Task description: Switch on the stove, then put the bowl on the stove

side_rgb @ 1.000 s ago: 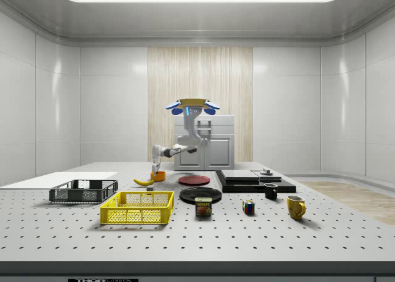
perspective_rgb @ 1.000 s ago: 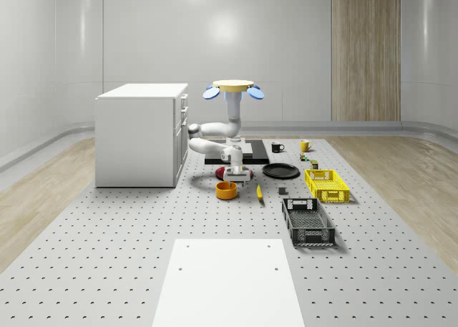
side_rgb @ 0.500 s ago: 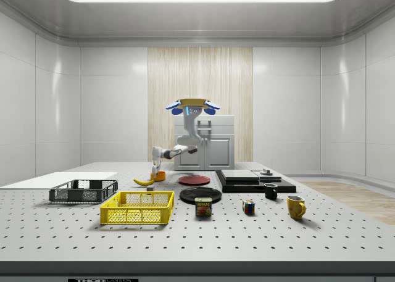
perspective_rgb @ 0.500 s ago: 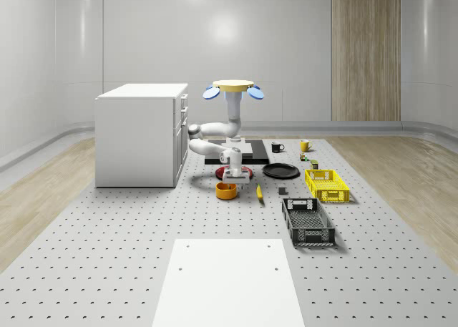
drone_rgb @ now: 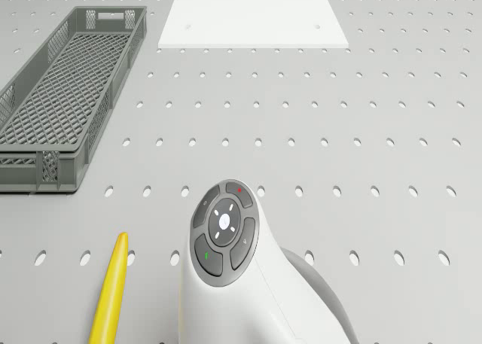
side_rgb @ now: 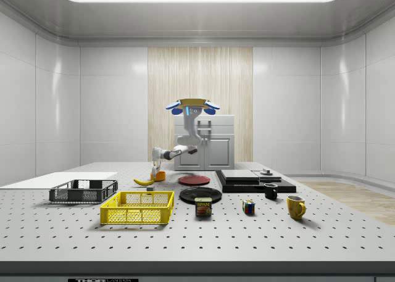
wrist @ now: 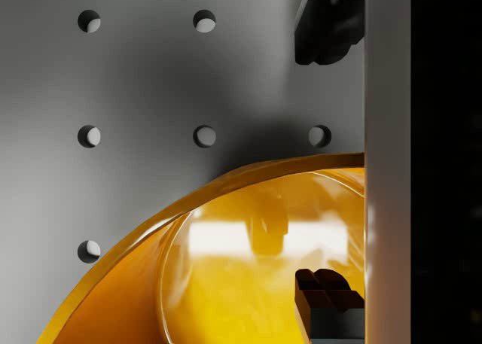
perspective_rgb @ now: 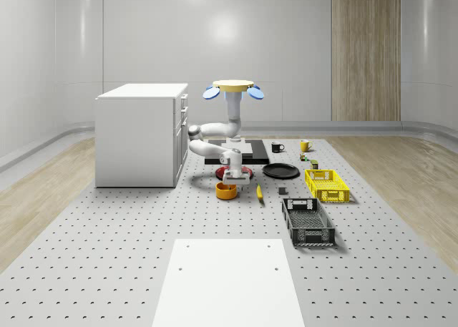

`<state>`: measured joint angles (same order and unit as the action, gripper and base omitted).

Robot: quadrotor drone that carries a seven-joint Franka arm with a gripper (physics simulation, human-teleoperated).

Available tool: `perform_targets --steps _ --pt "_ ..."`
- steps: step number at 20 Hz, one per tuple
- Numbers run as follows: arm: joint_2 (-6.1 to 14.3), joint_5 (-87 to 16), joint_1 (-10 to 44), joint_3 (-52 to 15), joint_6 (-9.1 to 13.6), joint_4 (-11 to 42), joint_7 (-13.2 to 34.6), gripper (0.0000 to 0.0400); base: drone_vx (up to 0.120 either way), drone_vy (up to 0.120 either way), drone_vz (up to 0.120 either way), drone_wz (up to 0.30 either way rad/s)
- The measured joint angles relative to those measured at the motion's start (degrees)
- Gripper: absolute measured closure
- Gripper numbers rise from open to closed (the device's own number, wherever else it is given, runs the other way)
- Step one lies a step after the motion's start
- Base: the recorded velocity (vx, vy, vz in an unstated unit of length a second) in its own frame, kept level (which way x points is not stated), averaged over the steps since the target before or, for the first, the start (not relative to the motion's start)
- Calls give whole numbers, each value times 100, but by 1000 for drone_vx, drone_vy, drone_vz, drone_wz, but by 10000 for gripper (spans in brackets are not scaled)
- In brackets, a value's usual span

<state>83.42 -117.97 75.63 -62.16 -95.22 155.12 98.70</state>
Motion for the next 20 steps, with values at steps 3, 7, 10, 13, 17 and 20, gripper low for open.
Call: perform_targets --steps 3,7,10,13,17,20 --pt "-26 -5 14 -4 17 -18 -3 0 0 0 0 0" --pt "-76 10 63 -35 46 -80 -12 0 0 0 0 0" --pt "-98 13 79 -46 60 -102 -18 0 0 0 0 0" --pt "-113 13 85 -52 72 -113 -22 46 0 0 0 0" --pt "-129 10 85 -54 84 -119 -27 206 0 0 0 0" --pt "-138 7 83 -55 92 -120 -31 256 0 0 0 0"
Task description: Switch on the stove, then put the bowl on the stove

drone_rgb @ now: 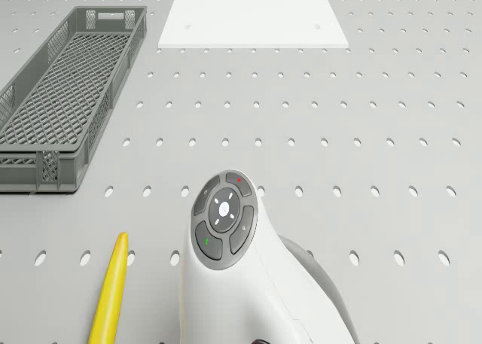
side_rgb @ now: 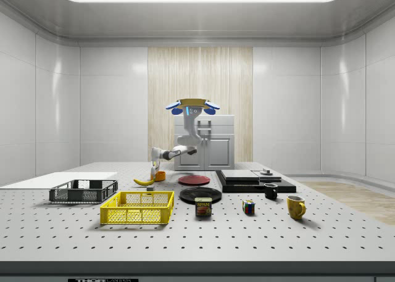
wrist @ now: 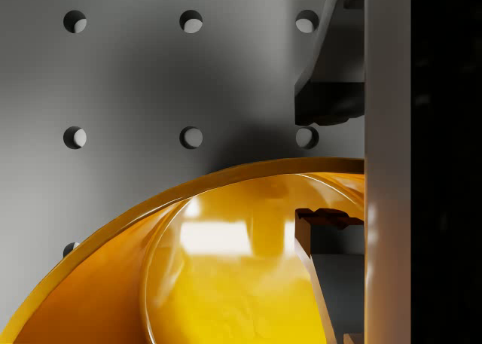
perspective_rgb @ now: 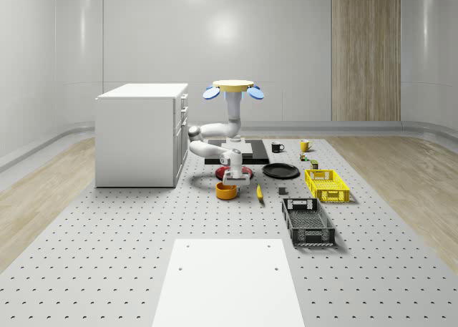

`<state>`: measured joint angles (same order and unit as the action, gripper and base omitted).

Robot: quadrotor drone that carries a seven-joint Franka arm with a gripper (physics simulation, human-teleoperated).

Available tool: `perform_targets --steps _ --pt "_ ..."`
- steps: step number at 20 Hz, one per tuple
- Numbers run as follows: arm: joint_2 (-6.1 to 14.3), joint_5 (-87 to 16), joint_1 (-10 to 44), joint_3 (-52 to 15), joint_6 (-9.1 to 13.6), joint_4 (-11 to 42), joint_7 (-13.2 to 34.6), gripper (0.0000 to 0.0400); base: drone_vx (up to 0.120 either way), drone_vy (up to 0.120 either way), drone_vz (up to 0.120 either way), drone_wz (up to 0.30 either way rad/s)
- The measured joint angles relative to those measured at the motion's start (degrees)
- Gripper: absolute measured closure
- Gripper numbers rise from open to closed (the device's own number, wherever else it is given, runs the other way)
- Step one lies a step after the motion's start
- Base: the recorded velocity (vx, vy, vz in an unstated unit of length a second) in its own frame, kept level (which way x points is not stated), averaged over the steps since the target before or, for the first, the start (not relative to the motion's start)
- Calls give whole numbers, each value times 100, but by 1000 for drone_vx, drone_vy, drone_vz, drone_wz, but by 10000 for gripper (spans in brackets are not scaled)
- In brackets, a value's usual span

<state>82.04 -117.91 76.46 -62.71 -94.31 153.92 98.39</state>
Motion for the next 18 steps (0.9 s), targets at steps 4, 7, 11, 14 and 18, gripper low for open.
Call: perform_targets --steps 4,7,11,14,18 --pt "-11 -5 -4 0 10 0 -4 284 0 0 0 0" --pt "-19 -8 -8 1 17 0 -8 292 0 0 0 0" --pt "-15 98 -38 -117 88 63 -5 297 0 0 0 0" --pt "-4 248 -70 -281 175 142 2 298 0 0 120 0" --pt "8 382 -91 -425 244 204 5 298 -90 90 120 0"
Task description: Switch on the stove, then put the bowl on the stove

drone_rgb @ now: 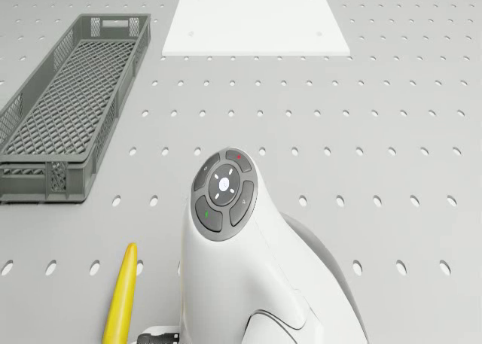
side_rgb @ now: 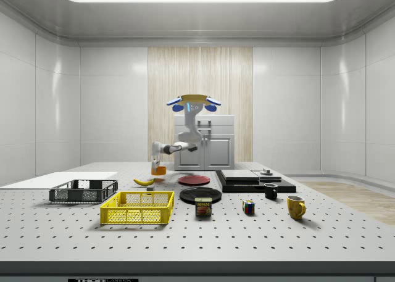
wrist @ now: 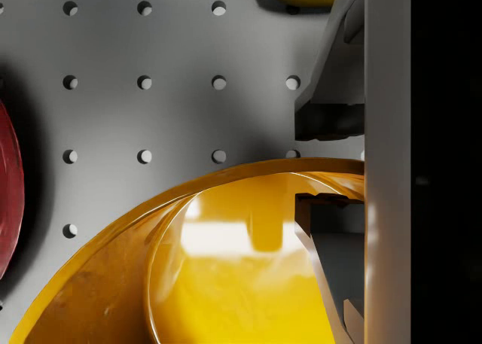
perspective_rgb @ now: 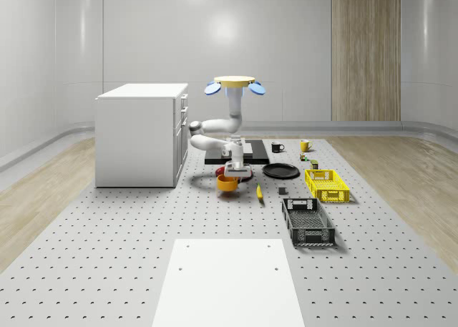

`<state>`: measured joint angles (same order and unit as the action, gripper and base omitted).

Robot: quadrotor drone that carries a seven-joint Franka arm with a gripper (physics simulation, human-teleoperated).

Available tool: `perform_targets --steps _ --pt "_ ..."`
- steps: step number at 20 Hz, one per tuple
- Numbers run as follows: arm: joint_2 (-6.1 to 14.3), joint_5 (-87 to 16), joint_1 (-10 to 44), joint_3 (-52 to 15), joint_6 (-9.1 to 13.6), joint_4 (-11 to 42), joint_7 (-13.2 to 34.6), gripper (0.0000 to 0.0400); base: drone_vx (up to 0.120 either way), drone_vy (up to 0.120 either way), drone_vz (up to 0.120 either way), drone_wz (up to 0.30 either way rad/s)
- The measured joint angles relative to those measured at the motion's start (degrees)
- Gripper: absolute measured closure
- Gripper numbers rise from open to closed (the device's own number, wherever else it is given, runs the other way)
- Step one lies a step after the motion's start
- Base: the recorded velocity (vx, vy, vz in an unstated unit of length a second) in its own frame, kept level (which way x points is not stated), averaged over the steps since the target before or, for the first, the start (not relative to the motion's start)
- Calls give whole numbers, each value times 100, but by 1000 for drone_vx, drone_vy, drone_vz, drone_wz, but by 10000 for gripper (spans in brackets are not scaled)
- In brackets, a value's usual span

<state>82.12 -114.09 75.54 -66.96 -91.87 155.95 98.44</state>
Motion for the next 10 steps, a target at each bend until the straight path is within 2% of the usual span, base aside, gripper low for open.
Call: perform_targets --steps 10 --pt "25 105 -6 -105 31 39 -14 298 -120 120 120 0"
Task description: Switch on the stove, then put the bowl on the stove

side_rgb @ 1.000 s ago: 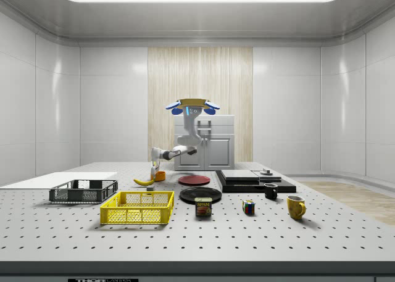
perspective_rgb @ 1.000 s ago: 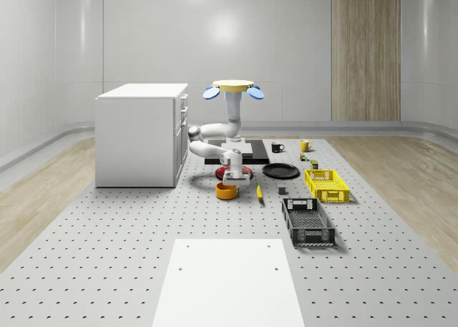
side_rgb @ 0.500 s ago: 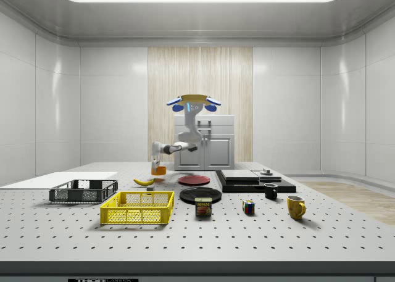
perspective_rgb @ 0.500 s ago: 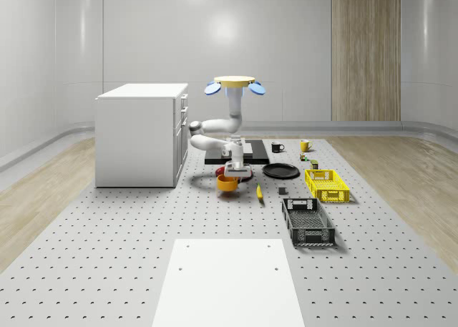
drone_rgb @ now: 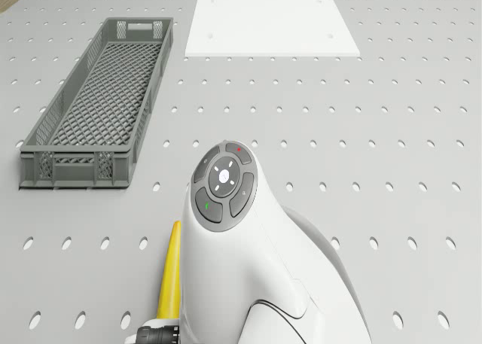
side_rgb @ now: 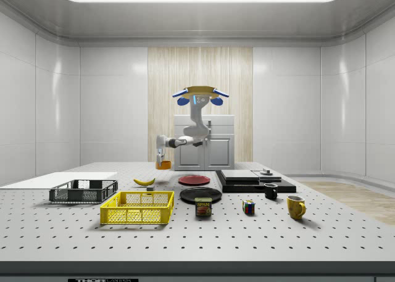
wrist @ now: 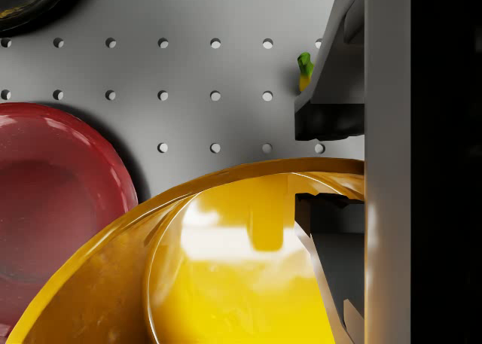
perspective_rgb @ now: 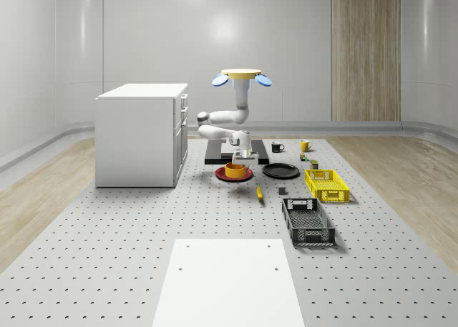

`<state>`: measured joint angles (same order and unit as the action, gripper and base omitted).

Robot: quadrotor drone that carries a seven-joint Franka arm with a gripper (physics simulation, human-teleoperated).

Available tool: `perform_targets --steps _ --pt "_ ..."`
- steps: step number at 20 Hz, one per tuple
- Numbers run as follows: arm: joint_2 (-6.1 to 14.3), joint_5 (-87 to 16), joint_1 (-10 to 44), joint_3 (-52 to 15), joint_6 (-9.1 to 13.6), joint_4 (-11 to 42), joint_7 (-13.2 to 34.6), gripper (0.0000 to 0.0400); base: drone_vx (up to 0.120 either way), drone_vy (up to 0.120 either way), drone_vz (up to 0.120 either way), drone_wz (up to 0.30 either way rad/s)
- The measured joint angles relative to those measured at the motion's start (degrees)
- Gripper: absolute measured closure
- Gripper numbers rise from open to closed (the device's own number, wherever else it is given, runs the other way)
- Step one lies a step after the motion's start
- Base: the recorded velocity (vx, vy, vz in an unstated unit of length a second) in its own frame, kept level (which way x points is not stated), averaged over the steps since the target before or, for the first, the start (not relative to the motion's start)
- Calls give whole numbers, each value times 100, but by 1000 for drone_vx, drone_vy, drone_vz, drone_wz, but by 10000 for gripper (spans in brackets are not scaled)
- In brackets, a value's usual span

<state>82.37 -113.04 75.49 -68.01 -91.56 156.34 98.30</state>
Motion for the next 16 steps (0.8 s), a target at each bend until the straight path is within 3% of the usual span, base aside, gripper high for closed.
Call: perform_targets --steps 6,16 --pt "12 14 4 -10 -7 2 -9 298 -120 47 0 0" --pt "29 24 10 -14 -21 2 -13 298 -120 0 0 0"
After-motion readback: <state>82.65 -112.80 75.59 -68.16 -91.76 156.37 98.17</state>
